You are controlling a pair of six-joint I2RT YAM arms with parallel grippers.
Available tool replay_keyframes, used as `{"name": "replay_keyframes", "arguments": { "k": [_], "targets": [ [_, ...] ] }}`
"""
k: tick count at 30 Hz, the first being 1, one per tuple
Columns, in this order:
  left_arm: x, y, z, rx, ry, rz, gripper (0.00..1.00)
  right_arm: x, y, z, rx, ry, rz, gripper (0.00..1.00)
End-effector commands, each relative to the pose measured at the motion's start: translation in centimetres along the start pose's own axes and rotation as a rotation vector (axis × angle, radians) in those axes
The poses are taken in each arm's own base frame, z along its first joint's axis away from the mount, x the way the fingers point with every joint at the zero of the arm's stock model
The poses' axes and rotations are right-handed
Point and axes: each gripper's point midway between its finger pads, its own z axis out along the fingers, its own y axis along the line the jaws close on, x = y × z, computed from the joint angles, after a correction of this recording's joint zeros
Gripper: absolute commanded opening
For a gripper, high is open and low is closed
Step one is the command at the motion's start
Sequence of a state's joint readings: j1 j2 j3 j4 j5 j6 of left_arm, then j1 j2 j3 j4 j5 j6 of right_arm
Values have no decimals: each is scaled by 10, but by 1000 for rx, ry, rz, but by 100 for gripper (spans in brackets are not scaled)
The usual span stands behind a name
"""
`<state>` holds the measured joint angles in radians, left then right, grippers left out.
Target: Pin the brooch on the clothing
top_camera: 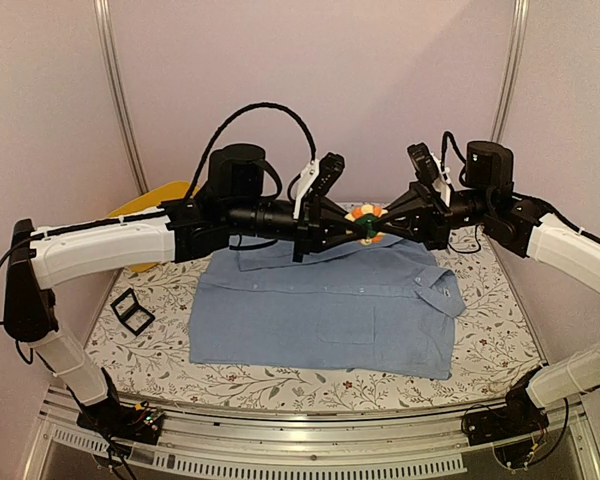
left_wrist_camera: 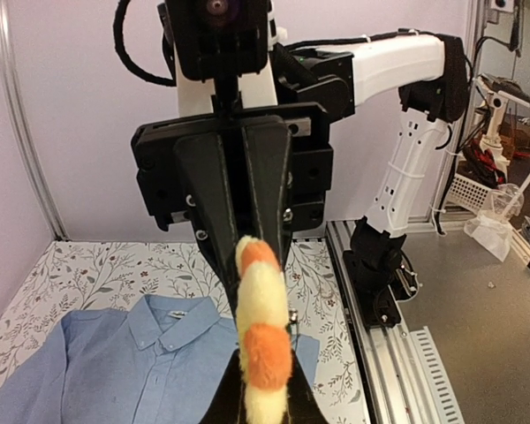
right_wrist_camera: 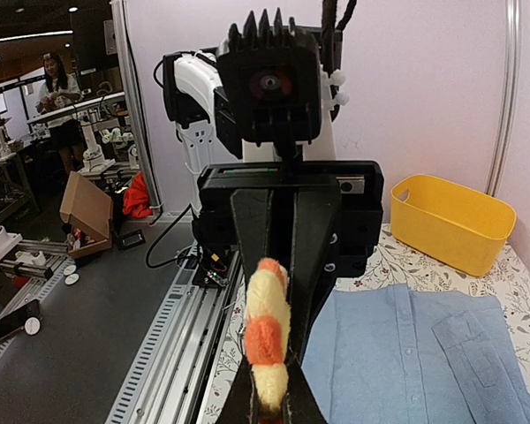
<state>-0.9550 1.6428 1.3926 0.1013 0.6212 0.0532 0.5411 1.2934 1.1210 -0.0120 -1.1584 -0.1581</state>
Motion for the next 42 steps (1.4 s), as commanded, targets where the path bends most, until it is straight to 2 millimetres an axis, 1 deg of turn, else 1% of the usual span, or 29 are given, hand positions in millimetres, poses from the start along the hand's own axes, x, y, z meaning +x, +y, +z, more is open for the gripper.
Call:
{"name": "replay_keyframes", "arguments": {
  "k": [1,3,5,11,15,18,27,29,31,36,42],
  "targets": [
    [-6,-7,-7,-2,-34,11,0,-6,-3,1,26,1,-22,9],
    [-6,-7,-8,-8,-38,11,0,-7,-3,0,34,0,-25,17],
    [-6,-7,-9,-11,-43,11,0,-7,-2,0,40,1,-25,20],
    [-9,-9,-11,-14,-65,15,0,-1,0,-2,49,4,-12,24],
    [-9,-8,-12,-17,-67,15,0,7,0,-2,55,14,15,29],
    [-11,-8,-13,-22,-73,19,0,10,3,-3,53,16,20,33],
    [-11,-7,-12,-24,-78,24,0,20,1,-1,53,22,62,34],
    [-11,-7,-11,-24,-77,23,0,16,1,-1,44,5,43,34],
    [-12,-7,-11,-24,-78,24,0,14,2,0,37,-6,38,33],
    [-12,-7,-11,-23,-80,24,0,11,4,4,14,-19,27,26],
    [-12,-7,-11,-23,-80,27,0,15,2,8,-1,-13,43,7]
  ]
}}
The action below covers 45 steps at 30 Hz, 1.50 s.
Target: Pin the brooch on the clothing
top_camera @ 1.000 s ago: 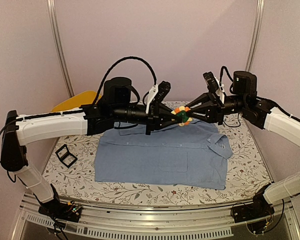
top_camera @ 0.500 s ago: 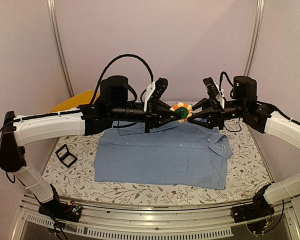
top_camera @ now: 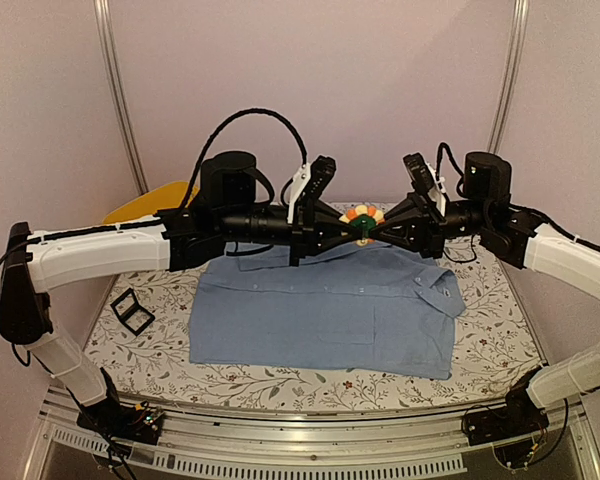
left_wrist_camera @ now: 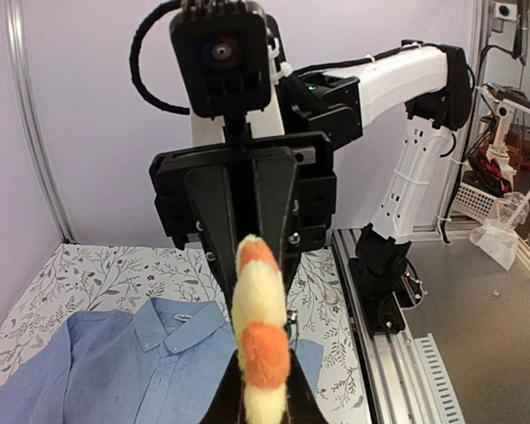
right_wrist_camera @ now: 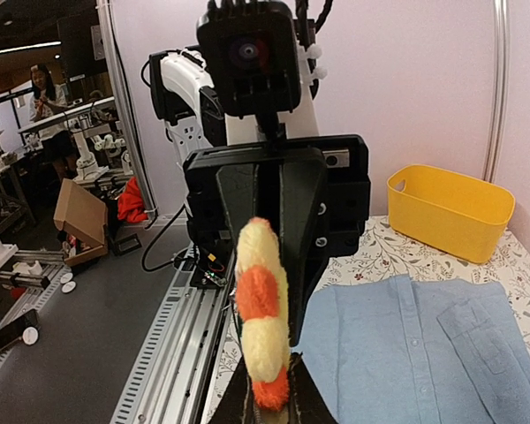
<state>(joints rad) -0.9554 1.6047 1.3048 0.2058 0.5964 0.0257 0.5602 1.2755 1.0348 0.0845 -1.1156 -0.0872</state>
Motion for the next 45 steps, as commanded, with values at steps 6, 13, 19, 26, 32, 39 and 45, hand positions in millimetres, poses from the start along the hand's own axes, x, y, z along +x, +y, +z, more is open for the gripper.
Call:
{"name": "replay_keyframes", "arguments": {
  "k": [6,13,19,26,32,39,45],
  "targets": [
    [-10,-6,-4,5,-25,22,0,-3,7,2,-38,8,-2,0],
    [-9,-5,-13,-31,51,48,41,-15,3,-18,-117,69,120,0],
    [-8,-8,-37,-98,80,122,65,6,1,-17,-88,215,188,0],
    [2,-6,-36,-93,156,148,65,31,0,3,2,404,143,0],
    [11,3,-33,-105,249,158,59,35,7,14,24,459,94,0],
    [17,4,-29,-74,301,143,31,33,14,20,0,448,70,0],
    [14,1,-33,-53,301,139,33,33,13,19,10,444,41,0]
  ]
}}
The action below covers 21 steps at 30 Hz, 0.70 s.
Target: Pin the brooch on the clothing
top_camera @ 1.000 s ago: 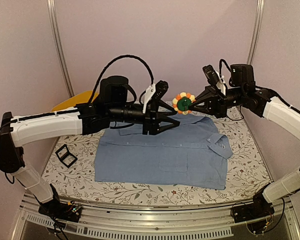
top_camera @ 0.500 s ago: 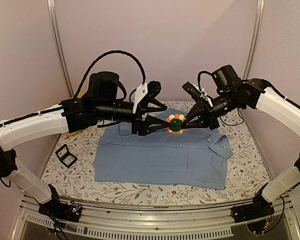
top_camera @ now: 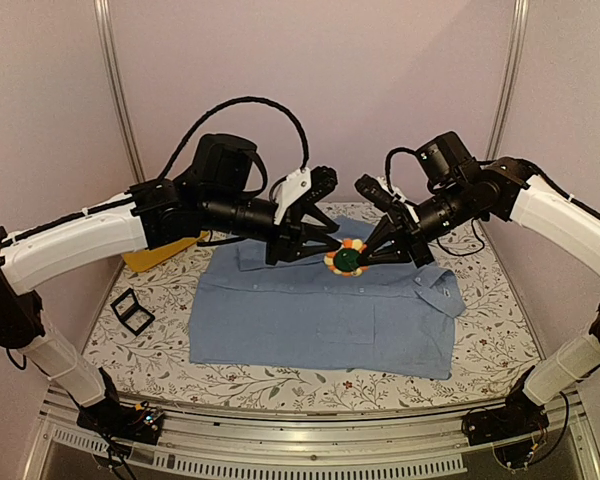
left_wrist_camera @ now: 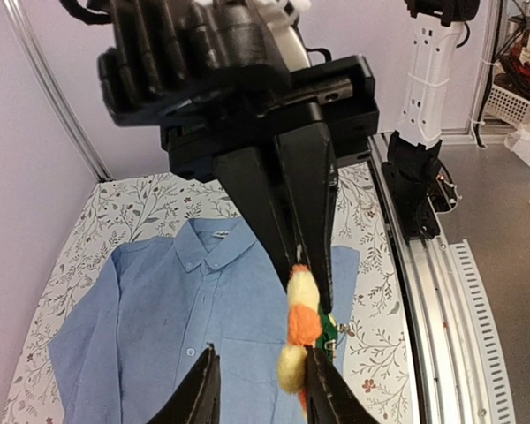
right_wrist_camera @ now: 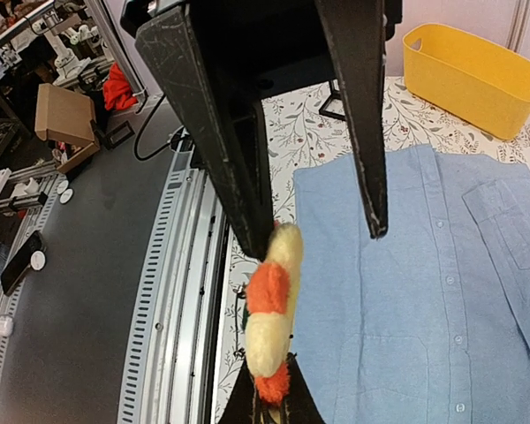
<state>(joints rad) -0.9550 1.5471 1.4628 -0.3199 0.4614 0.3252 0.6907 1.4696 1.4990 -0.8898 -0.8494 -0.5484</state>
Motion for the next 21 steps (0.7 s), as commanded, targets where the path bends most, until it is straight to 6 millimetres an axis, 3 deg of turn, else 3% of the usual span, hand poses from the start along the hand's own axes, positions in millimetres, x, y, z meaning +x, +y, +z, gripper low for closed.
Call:
{"name": "replay_keyframes", "arguments": {
  "k": [1,8,17,21],
  "targets": [
    [-3,-2,-6,25,6,0,34,-7,5,-4,14,-16,-54,0],
    [1,-5,-3,62,7,-37,38,-11,5,-7,26,-33,-84,0],
    [1,-3,0,75,4,-38,26,-13,7,-8,27,-45,-102,0],
    [1,-5,2,88,-2,-38,26,-14,6,-9,32,-53,-111,0]
  ]
}}
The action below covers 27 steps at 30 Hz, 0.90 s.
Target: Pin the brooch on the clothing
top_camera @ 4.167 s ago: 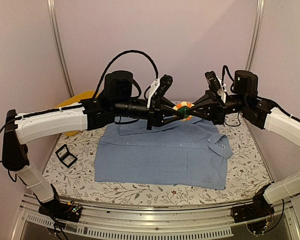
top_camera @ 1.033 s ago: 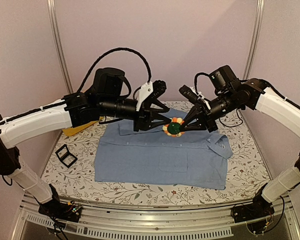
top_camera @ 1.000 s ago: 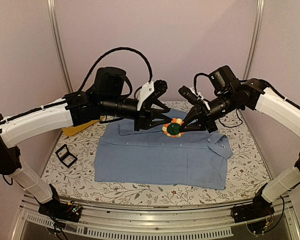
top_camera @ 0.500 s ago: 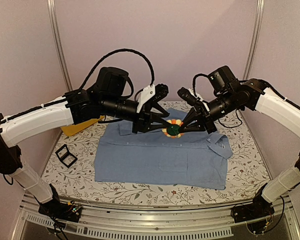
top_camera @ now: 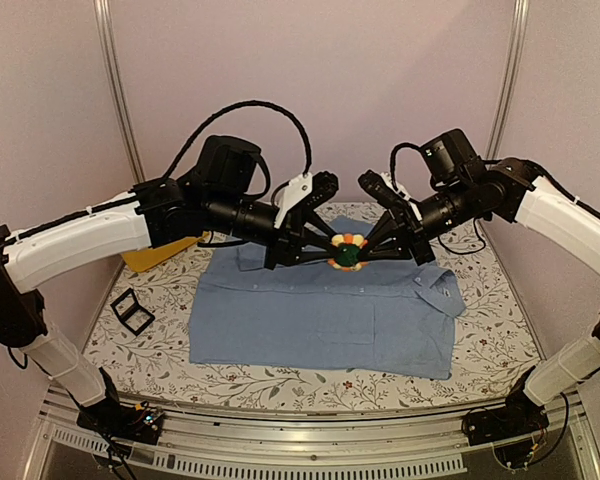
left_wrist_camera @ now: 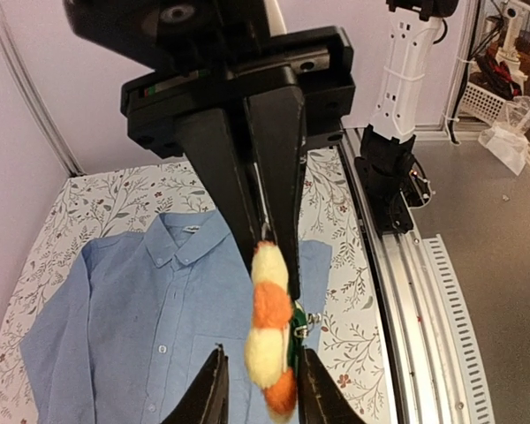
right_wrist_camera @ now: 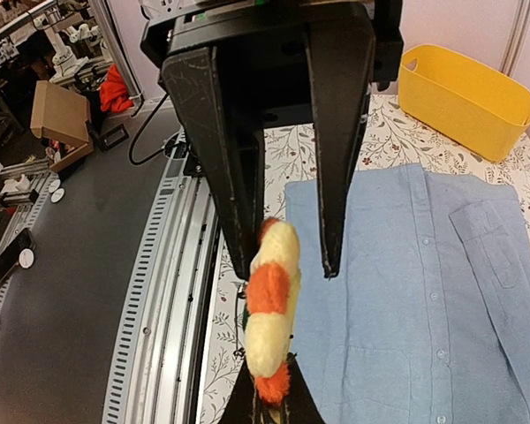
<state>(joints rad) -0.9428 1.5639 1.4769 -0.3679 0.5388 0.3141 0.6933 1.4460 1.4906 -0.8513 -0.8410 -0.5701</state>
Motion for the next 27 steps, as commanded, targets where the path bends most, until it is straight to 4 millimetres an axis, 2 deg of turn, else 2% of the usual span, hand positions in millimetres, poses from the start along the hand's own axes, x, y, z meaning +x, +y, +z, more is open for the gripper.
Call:
{"name": "replay_keyframes", "arguments": {
  "k": [1,6,9,13,15,16,17,18,19,21,24,27],
  "targets": [
    [-6,4,0,13,-19,2,25,-7,5,-4,10,-29,-50,0],
    [-10,4,-1,10,-45,9,0,-11,5,-6,15,-42,-63,0],
    [-15,5,-4,-5,-89,7,0,-11,3,-6,29,-44,-69,0],
    [-26,8,-14,-65,-205,-2,0,-10,-12,-12,147,-46,-96,29],
    [-43,13,-25,-117,-314,18,0,-15,-19,-22,212,-92,-114,38],
    [-49,15,-30,-144,-356,24,0,-21,-17,-32,246,-132,-142,42],
    [-63,18,-41,-184,-430,44,0,-25,-18,-36,270,-168,-159,46],
    [-66,21,-44,-207,-458,43,0,-34,-16,-45,301,-206,-192,51],
    [-73,22,-51,-233,-507,52,0,-34,-17,-47,325,-228,-202,56],
    [-94,24,-71,-294,-630,87,0,-46,-12,-59,372,-307,-244,66],
    [-114,20,-89,-321,-771,112,0,-65,-4,-69,384,-457,-296,73],
    [-130,4,-97,-267,-879,148,0,-85,13,-74,298,-586,-337,75]
  ]
}}
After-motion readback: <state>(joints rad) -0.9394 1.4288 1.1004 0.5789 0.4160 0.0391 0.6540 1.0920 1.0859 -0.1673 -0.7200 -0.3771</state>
